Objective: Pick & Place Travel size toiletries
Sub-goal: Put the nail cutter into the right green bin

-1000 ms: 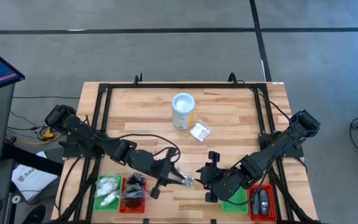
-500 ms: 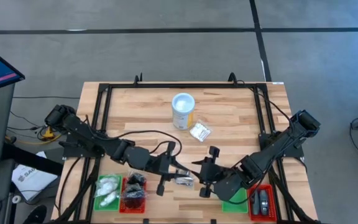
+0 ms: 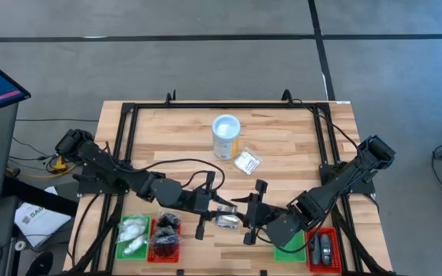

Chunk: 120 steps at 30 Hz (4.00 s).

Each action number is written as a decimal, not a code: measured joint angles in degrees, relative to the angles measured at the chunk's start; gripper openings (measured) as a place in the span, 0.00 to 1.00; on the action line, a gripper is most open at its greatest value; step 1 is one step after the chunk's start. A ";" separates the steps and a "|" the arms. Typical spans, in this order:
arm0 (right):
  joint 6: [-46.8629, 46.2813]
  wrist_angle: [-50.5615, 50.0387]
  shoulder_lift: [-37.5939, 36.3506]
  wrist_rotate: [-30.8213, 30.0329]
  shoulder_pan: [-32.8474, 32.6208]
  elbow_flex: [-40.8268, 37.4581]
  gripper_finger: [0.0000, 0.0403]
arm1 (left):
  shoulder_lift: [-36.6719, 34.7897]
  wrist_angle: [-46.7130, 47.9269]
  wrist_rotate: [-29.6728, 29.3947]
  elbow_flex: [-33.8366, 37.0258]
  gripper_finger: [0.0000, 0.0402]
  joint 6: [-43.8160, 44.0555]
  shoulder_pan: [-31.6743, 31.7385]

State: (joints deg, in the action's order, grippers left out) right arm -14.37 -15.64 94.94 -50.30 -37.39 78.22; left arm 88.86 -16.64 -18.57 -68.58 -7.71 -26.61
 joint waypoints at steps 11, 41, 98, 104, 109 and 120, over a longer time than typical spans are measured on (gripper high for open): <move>5.34 5.56 0.00 0.04 -0.11 -0.02 0.32 | -0.02 -0.68 0.04 -0.02 0.12 -1.24 0.00; 9.16 11.57 0.00 0.99 0.62 0.00 0.14 | 0.02 -0.35 -0.57 -0.04 0.13 -2.12 0.35; -12.41 -10.38 -1.05 1.96 -2.04 0.00 0.01 | -5.44 12.16 -4.10 0.00 0.22 -0.38 -1.48; -25.21 -21.46 -1.03 6.12 -4.35 -0.02 0.01 | -5.46 15.24 -4.09 0.11 0.22 3.45 -1.49; -35.32 -30.21 -1.03 9.78 -6.22 -0.02 0.01 | -5.42 15.20 -3.95 5.54 0.22 6.64 -1.31; -52.25 -40.19 0.09 18.80 -10.04 0.03 0.01 | -5.42 7.37 -3.94 14.85 0.22 10.17 -1.29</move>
State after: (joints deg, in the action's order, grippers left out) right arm -66.62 -55.82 95.02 -31.51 -47.43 78.24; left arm 83.44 -9.28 -22.50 -53.73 2.46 -27.90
